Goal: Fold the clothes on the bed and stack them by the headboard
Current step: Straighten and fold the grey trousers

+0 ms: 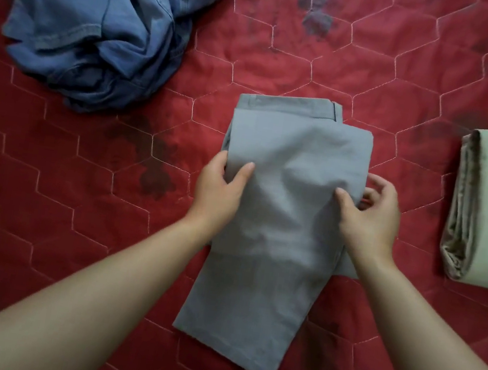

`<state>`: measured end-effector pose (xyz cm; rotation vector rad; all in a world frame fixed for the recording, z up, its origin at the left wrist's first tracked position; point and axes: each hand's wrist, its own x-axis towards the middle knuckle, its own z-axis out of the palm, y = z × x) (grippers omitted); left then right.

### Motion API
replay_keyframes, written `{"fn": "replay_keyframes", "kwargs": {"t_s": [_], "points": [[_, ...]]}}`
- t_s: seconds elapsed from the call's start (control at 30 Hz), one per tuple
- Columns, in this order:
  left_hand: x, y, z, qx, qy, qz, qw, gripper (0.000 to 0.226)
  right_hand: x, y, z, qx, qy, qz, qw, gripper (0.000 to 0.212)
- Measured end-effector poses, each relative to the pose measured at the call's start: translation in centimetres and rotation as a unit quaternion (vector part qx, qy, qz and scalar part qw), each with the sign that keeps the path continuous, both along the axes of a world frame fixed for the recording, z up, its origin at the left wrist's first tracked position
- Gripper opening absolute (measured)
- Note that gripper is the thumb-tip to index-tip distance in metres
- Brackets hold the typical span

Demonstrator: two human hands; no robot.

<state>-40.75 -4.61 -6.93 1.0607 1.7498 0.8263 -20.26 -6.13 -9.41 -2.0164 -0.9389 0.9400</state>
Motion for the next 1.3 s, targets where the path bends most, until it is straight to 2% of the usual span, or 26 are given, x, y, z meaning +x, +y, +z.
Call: {"fn": "replay_keyframes", "kwargs": {"t_s": [0.17, 0.23, 0.3, 0.33, 0.4, 0.47, 0.53, 0.6, 0.67, 0.73, 0.83, 0.9, 0.97, 1.0, 1.07, 1.13, 1.2, 1.3], "points": [[-0.3, 0.3, 4.2, 0.110, -0.076, 0.022, 0.991, 0.003, 1.2, -0.3, 4.6, 0.166, 0.029, 0.025, 0.985, 0.055], [-0.1, 0.8, 5.5, 0.104, -0.101, 0.030, 0.989, 0.005, 1.6, -0.1, 6.0, 0.147, 0.049, 0.065, 0.986, 0.065], [0.0, 0.7, 6.1, 0.060, -0.105, 0.043, 0.992, 0.008, 1.9, -0.3, 6.7, 0.065, 0.078, 0.146, 0.984, 0.090], [-0.1, 0.5, 6.1, 0.030, -0.104, 0.043, 0.993, 0.008, 2.1, -0.6, 6.8, 0.027, 0.073, 0.190, 0.979, 0.101], [-0.7, -0.1, 5.7, -0.027, -0.094, 0.019, 0.995, 0.010, 2.7, -1.4, 6.6, 0.005, 0.038, 0.222, 0.974, 0.106], [-1.7, -0.8, 5.5, -0.060, -0.053, -0.041, 0.996, 0.040, 2.8, -2.1, 6.6, 0.021, 0.029, 0.194, 0.980, 0.099], [-2.5, -1.7, 5.4, -0.055, -0.005, -0.095, 0.994, 0.062, 2.3, -3.2, 6.5, 0.018, 0.042, 0.151, 0.987, 0.092], [-2.9, -2.8, 5.4, -0.032, -0.003, -0.105, 0.994, 0.069, 1.6, -4.4, 6.6, -0.003, 0.072, 0.146, 0.987, 0.099], [-2.6, -3.7, 5.7, 0.003, -0.023, -0.082, 0.996, 0.073, 1.2, -5.3, 6.9, -0.008, 0.064, 0.190, 0.980, 0.104], [-2.0, -3.8, 6.4, 0.059, -0.036, -0.035, 0.997, 0.069, 1.2, -5.0, 7.9, 0.032, 0.015, 0.211, 0.977, 0.087], [-1.1, -1.6, 8.0, 0.158, 0.003, -0.005, 0.987, 0.041, 1.4, -2.9, 9.9, 0.126, -0.060, 0.181, 0.974, 0.053], [-0.7, 1.0, 9.0, 0.197, 0.021, -0.015, 0.980, 0.027, 1.5, -0.6, 11.1, 0.157, -0.080, 0.152, 0.972, 0.042], [-0.4, 4.4, 9.1, 0.208, 0.025, -0.017, 0.978, 0.026, 1.4, 2.7, 11.6, 0.160, -0.092, 0.135, 0.973, 0.040], [-0.3, 6.3, 8.7, 0.190, 0.021, -0.018, 0.981, 0.031, 1.3, 4.7, 11.3, 0.153, -0.104, 0.130, 0.974, 0.044], [-0.4, 9.9, 7.2, 0.089, 0.033, -0.042, 0.995, 0.056, 1.0, 8.7, 10.0, 0.104, -0.133, 0.139, 0.976, 0.061], [-1.1, 11.8, 4.7, -0.029, 0.129, -0.089, 0.987, 0.075, 0.7, 11.1, 7.9, 0.018, -0.159, 0.168, 0.973, 0.076], [-1.7, 11.2, 2.0, -0.106, 0.213, -0.140, 0.961, 0.076, 0.4, 11.1, 5.4, -0.056, -0.163, 0.190, 0.966, 0.075], [-1.8, 7.6, -1.7, -0.181, 0.185, -0.177, 0.950, 0.067, -0.2, 7.5, 1.7, -0.124, -0.158, 0.232, 0.952, 0.065]]}}
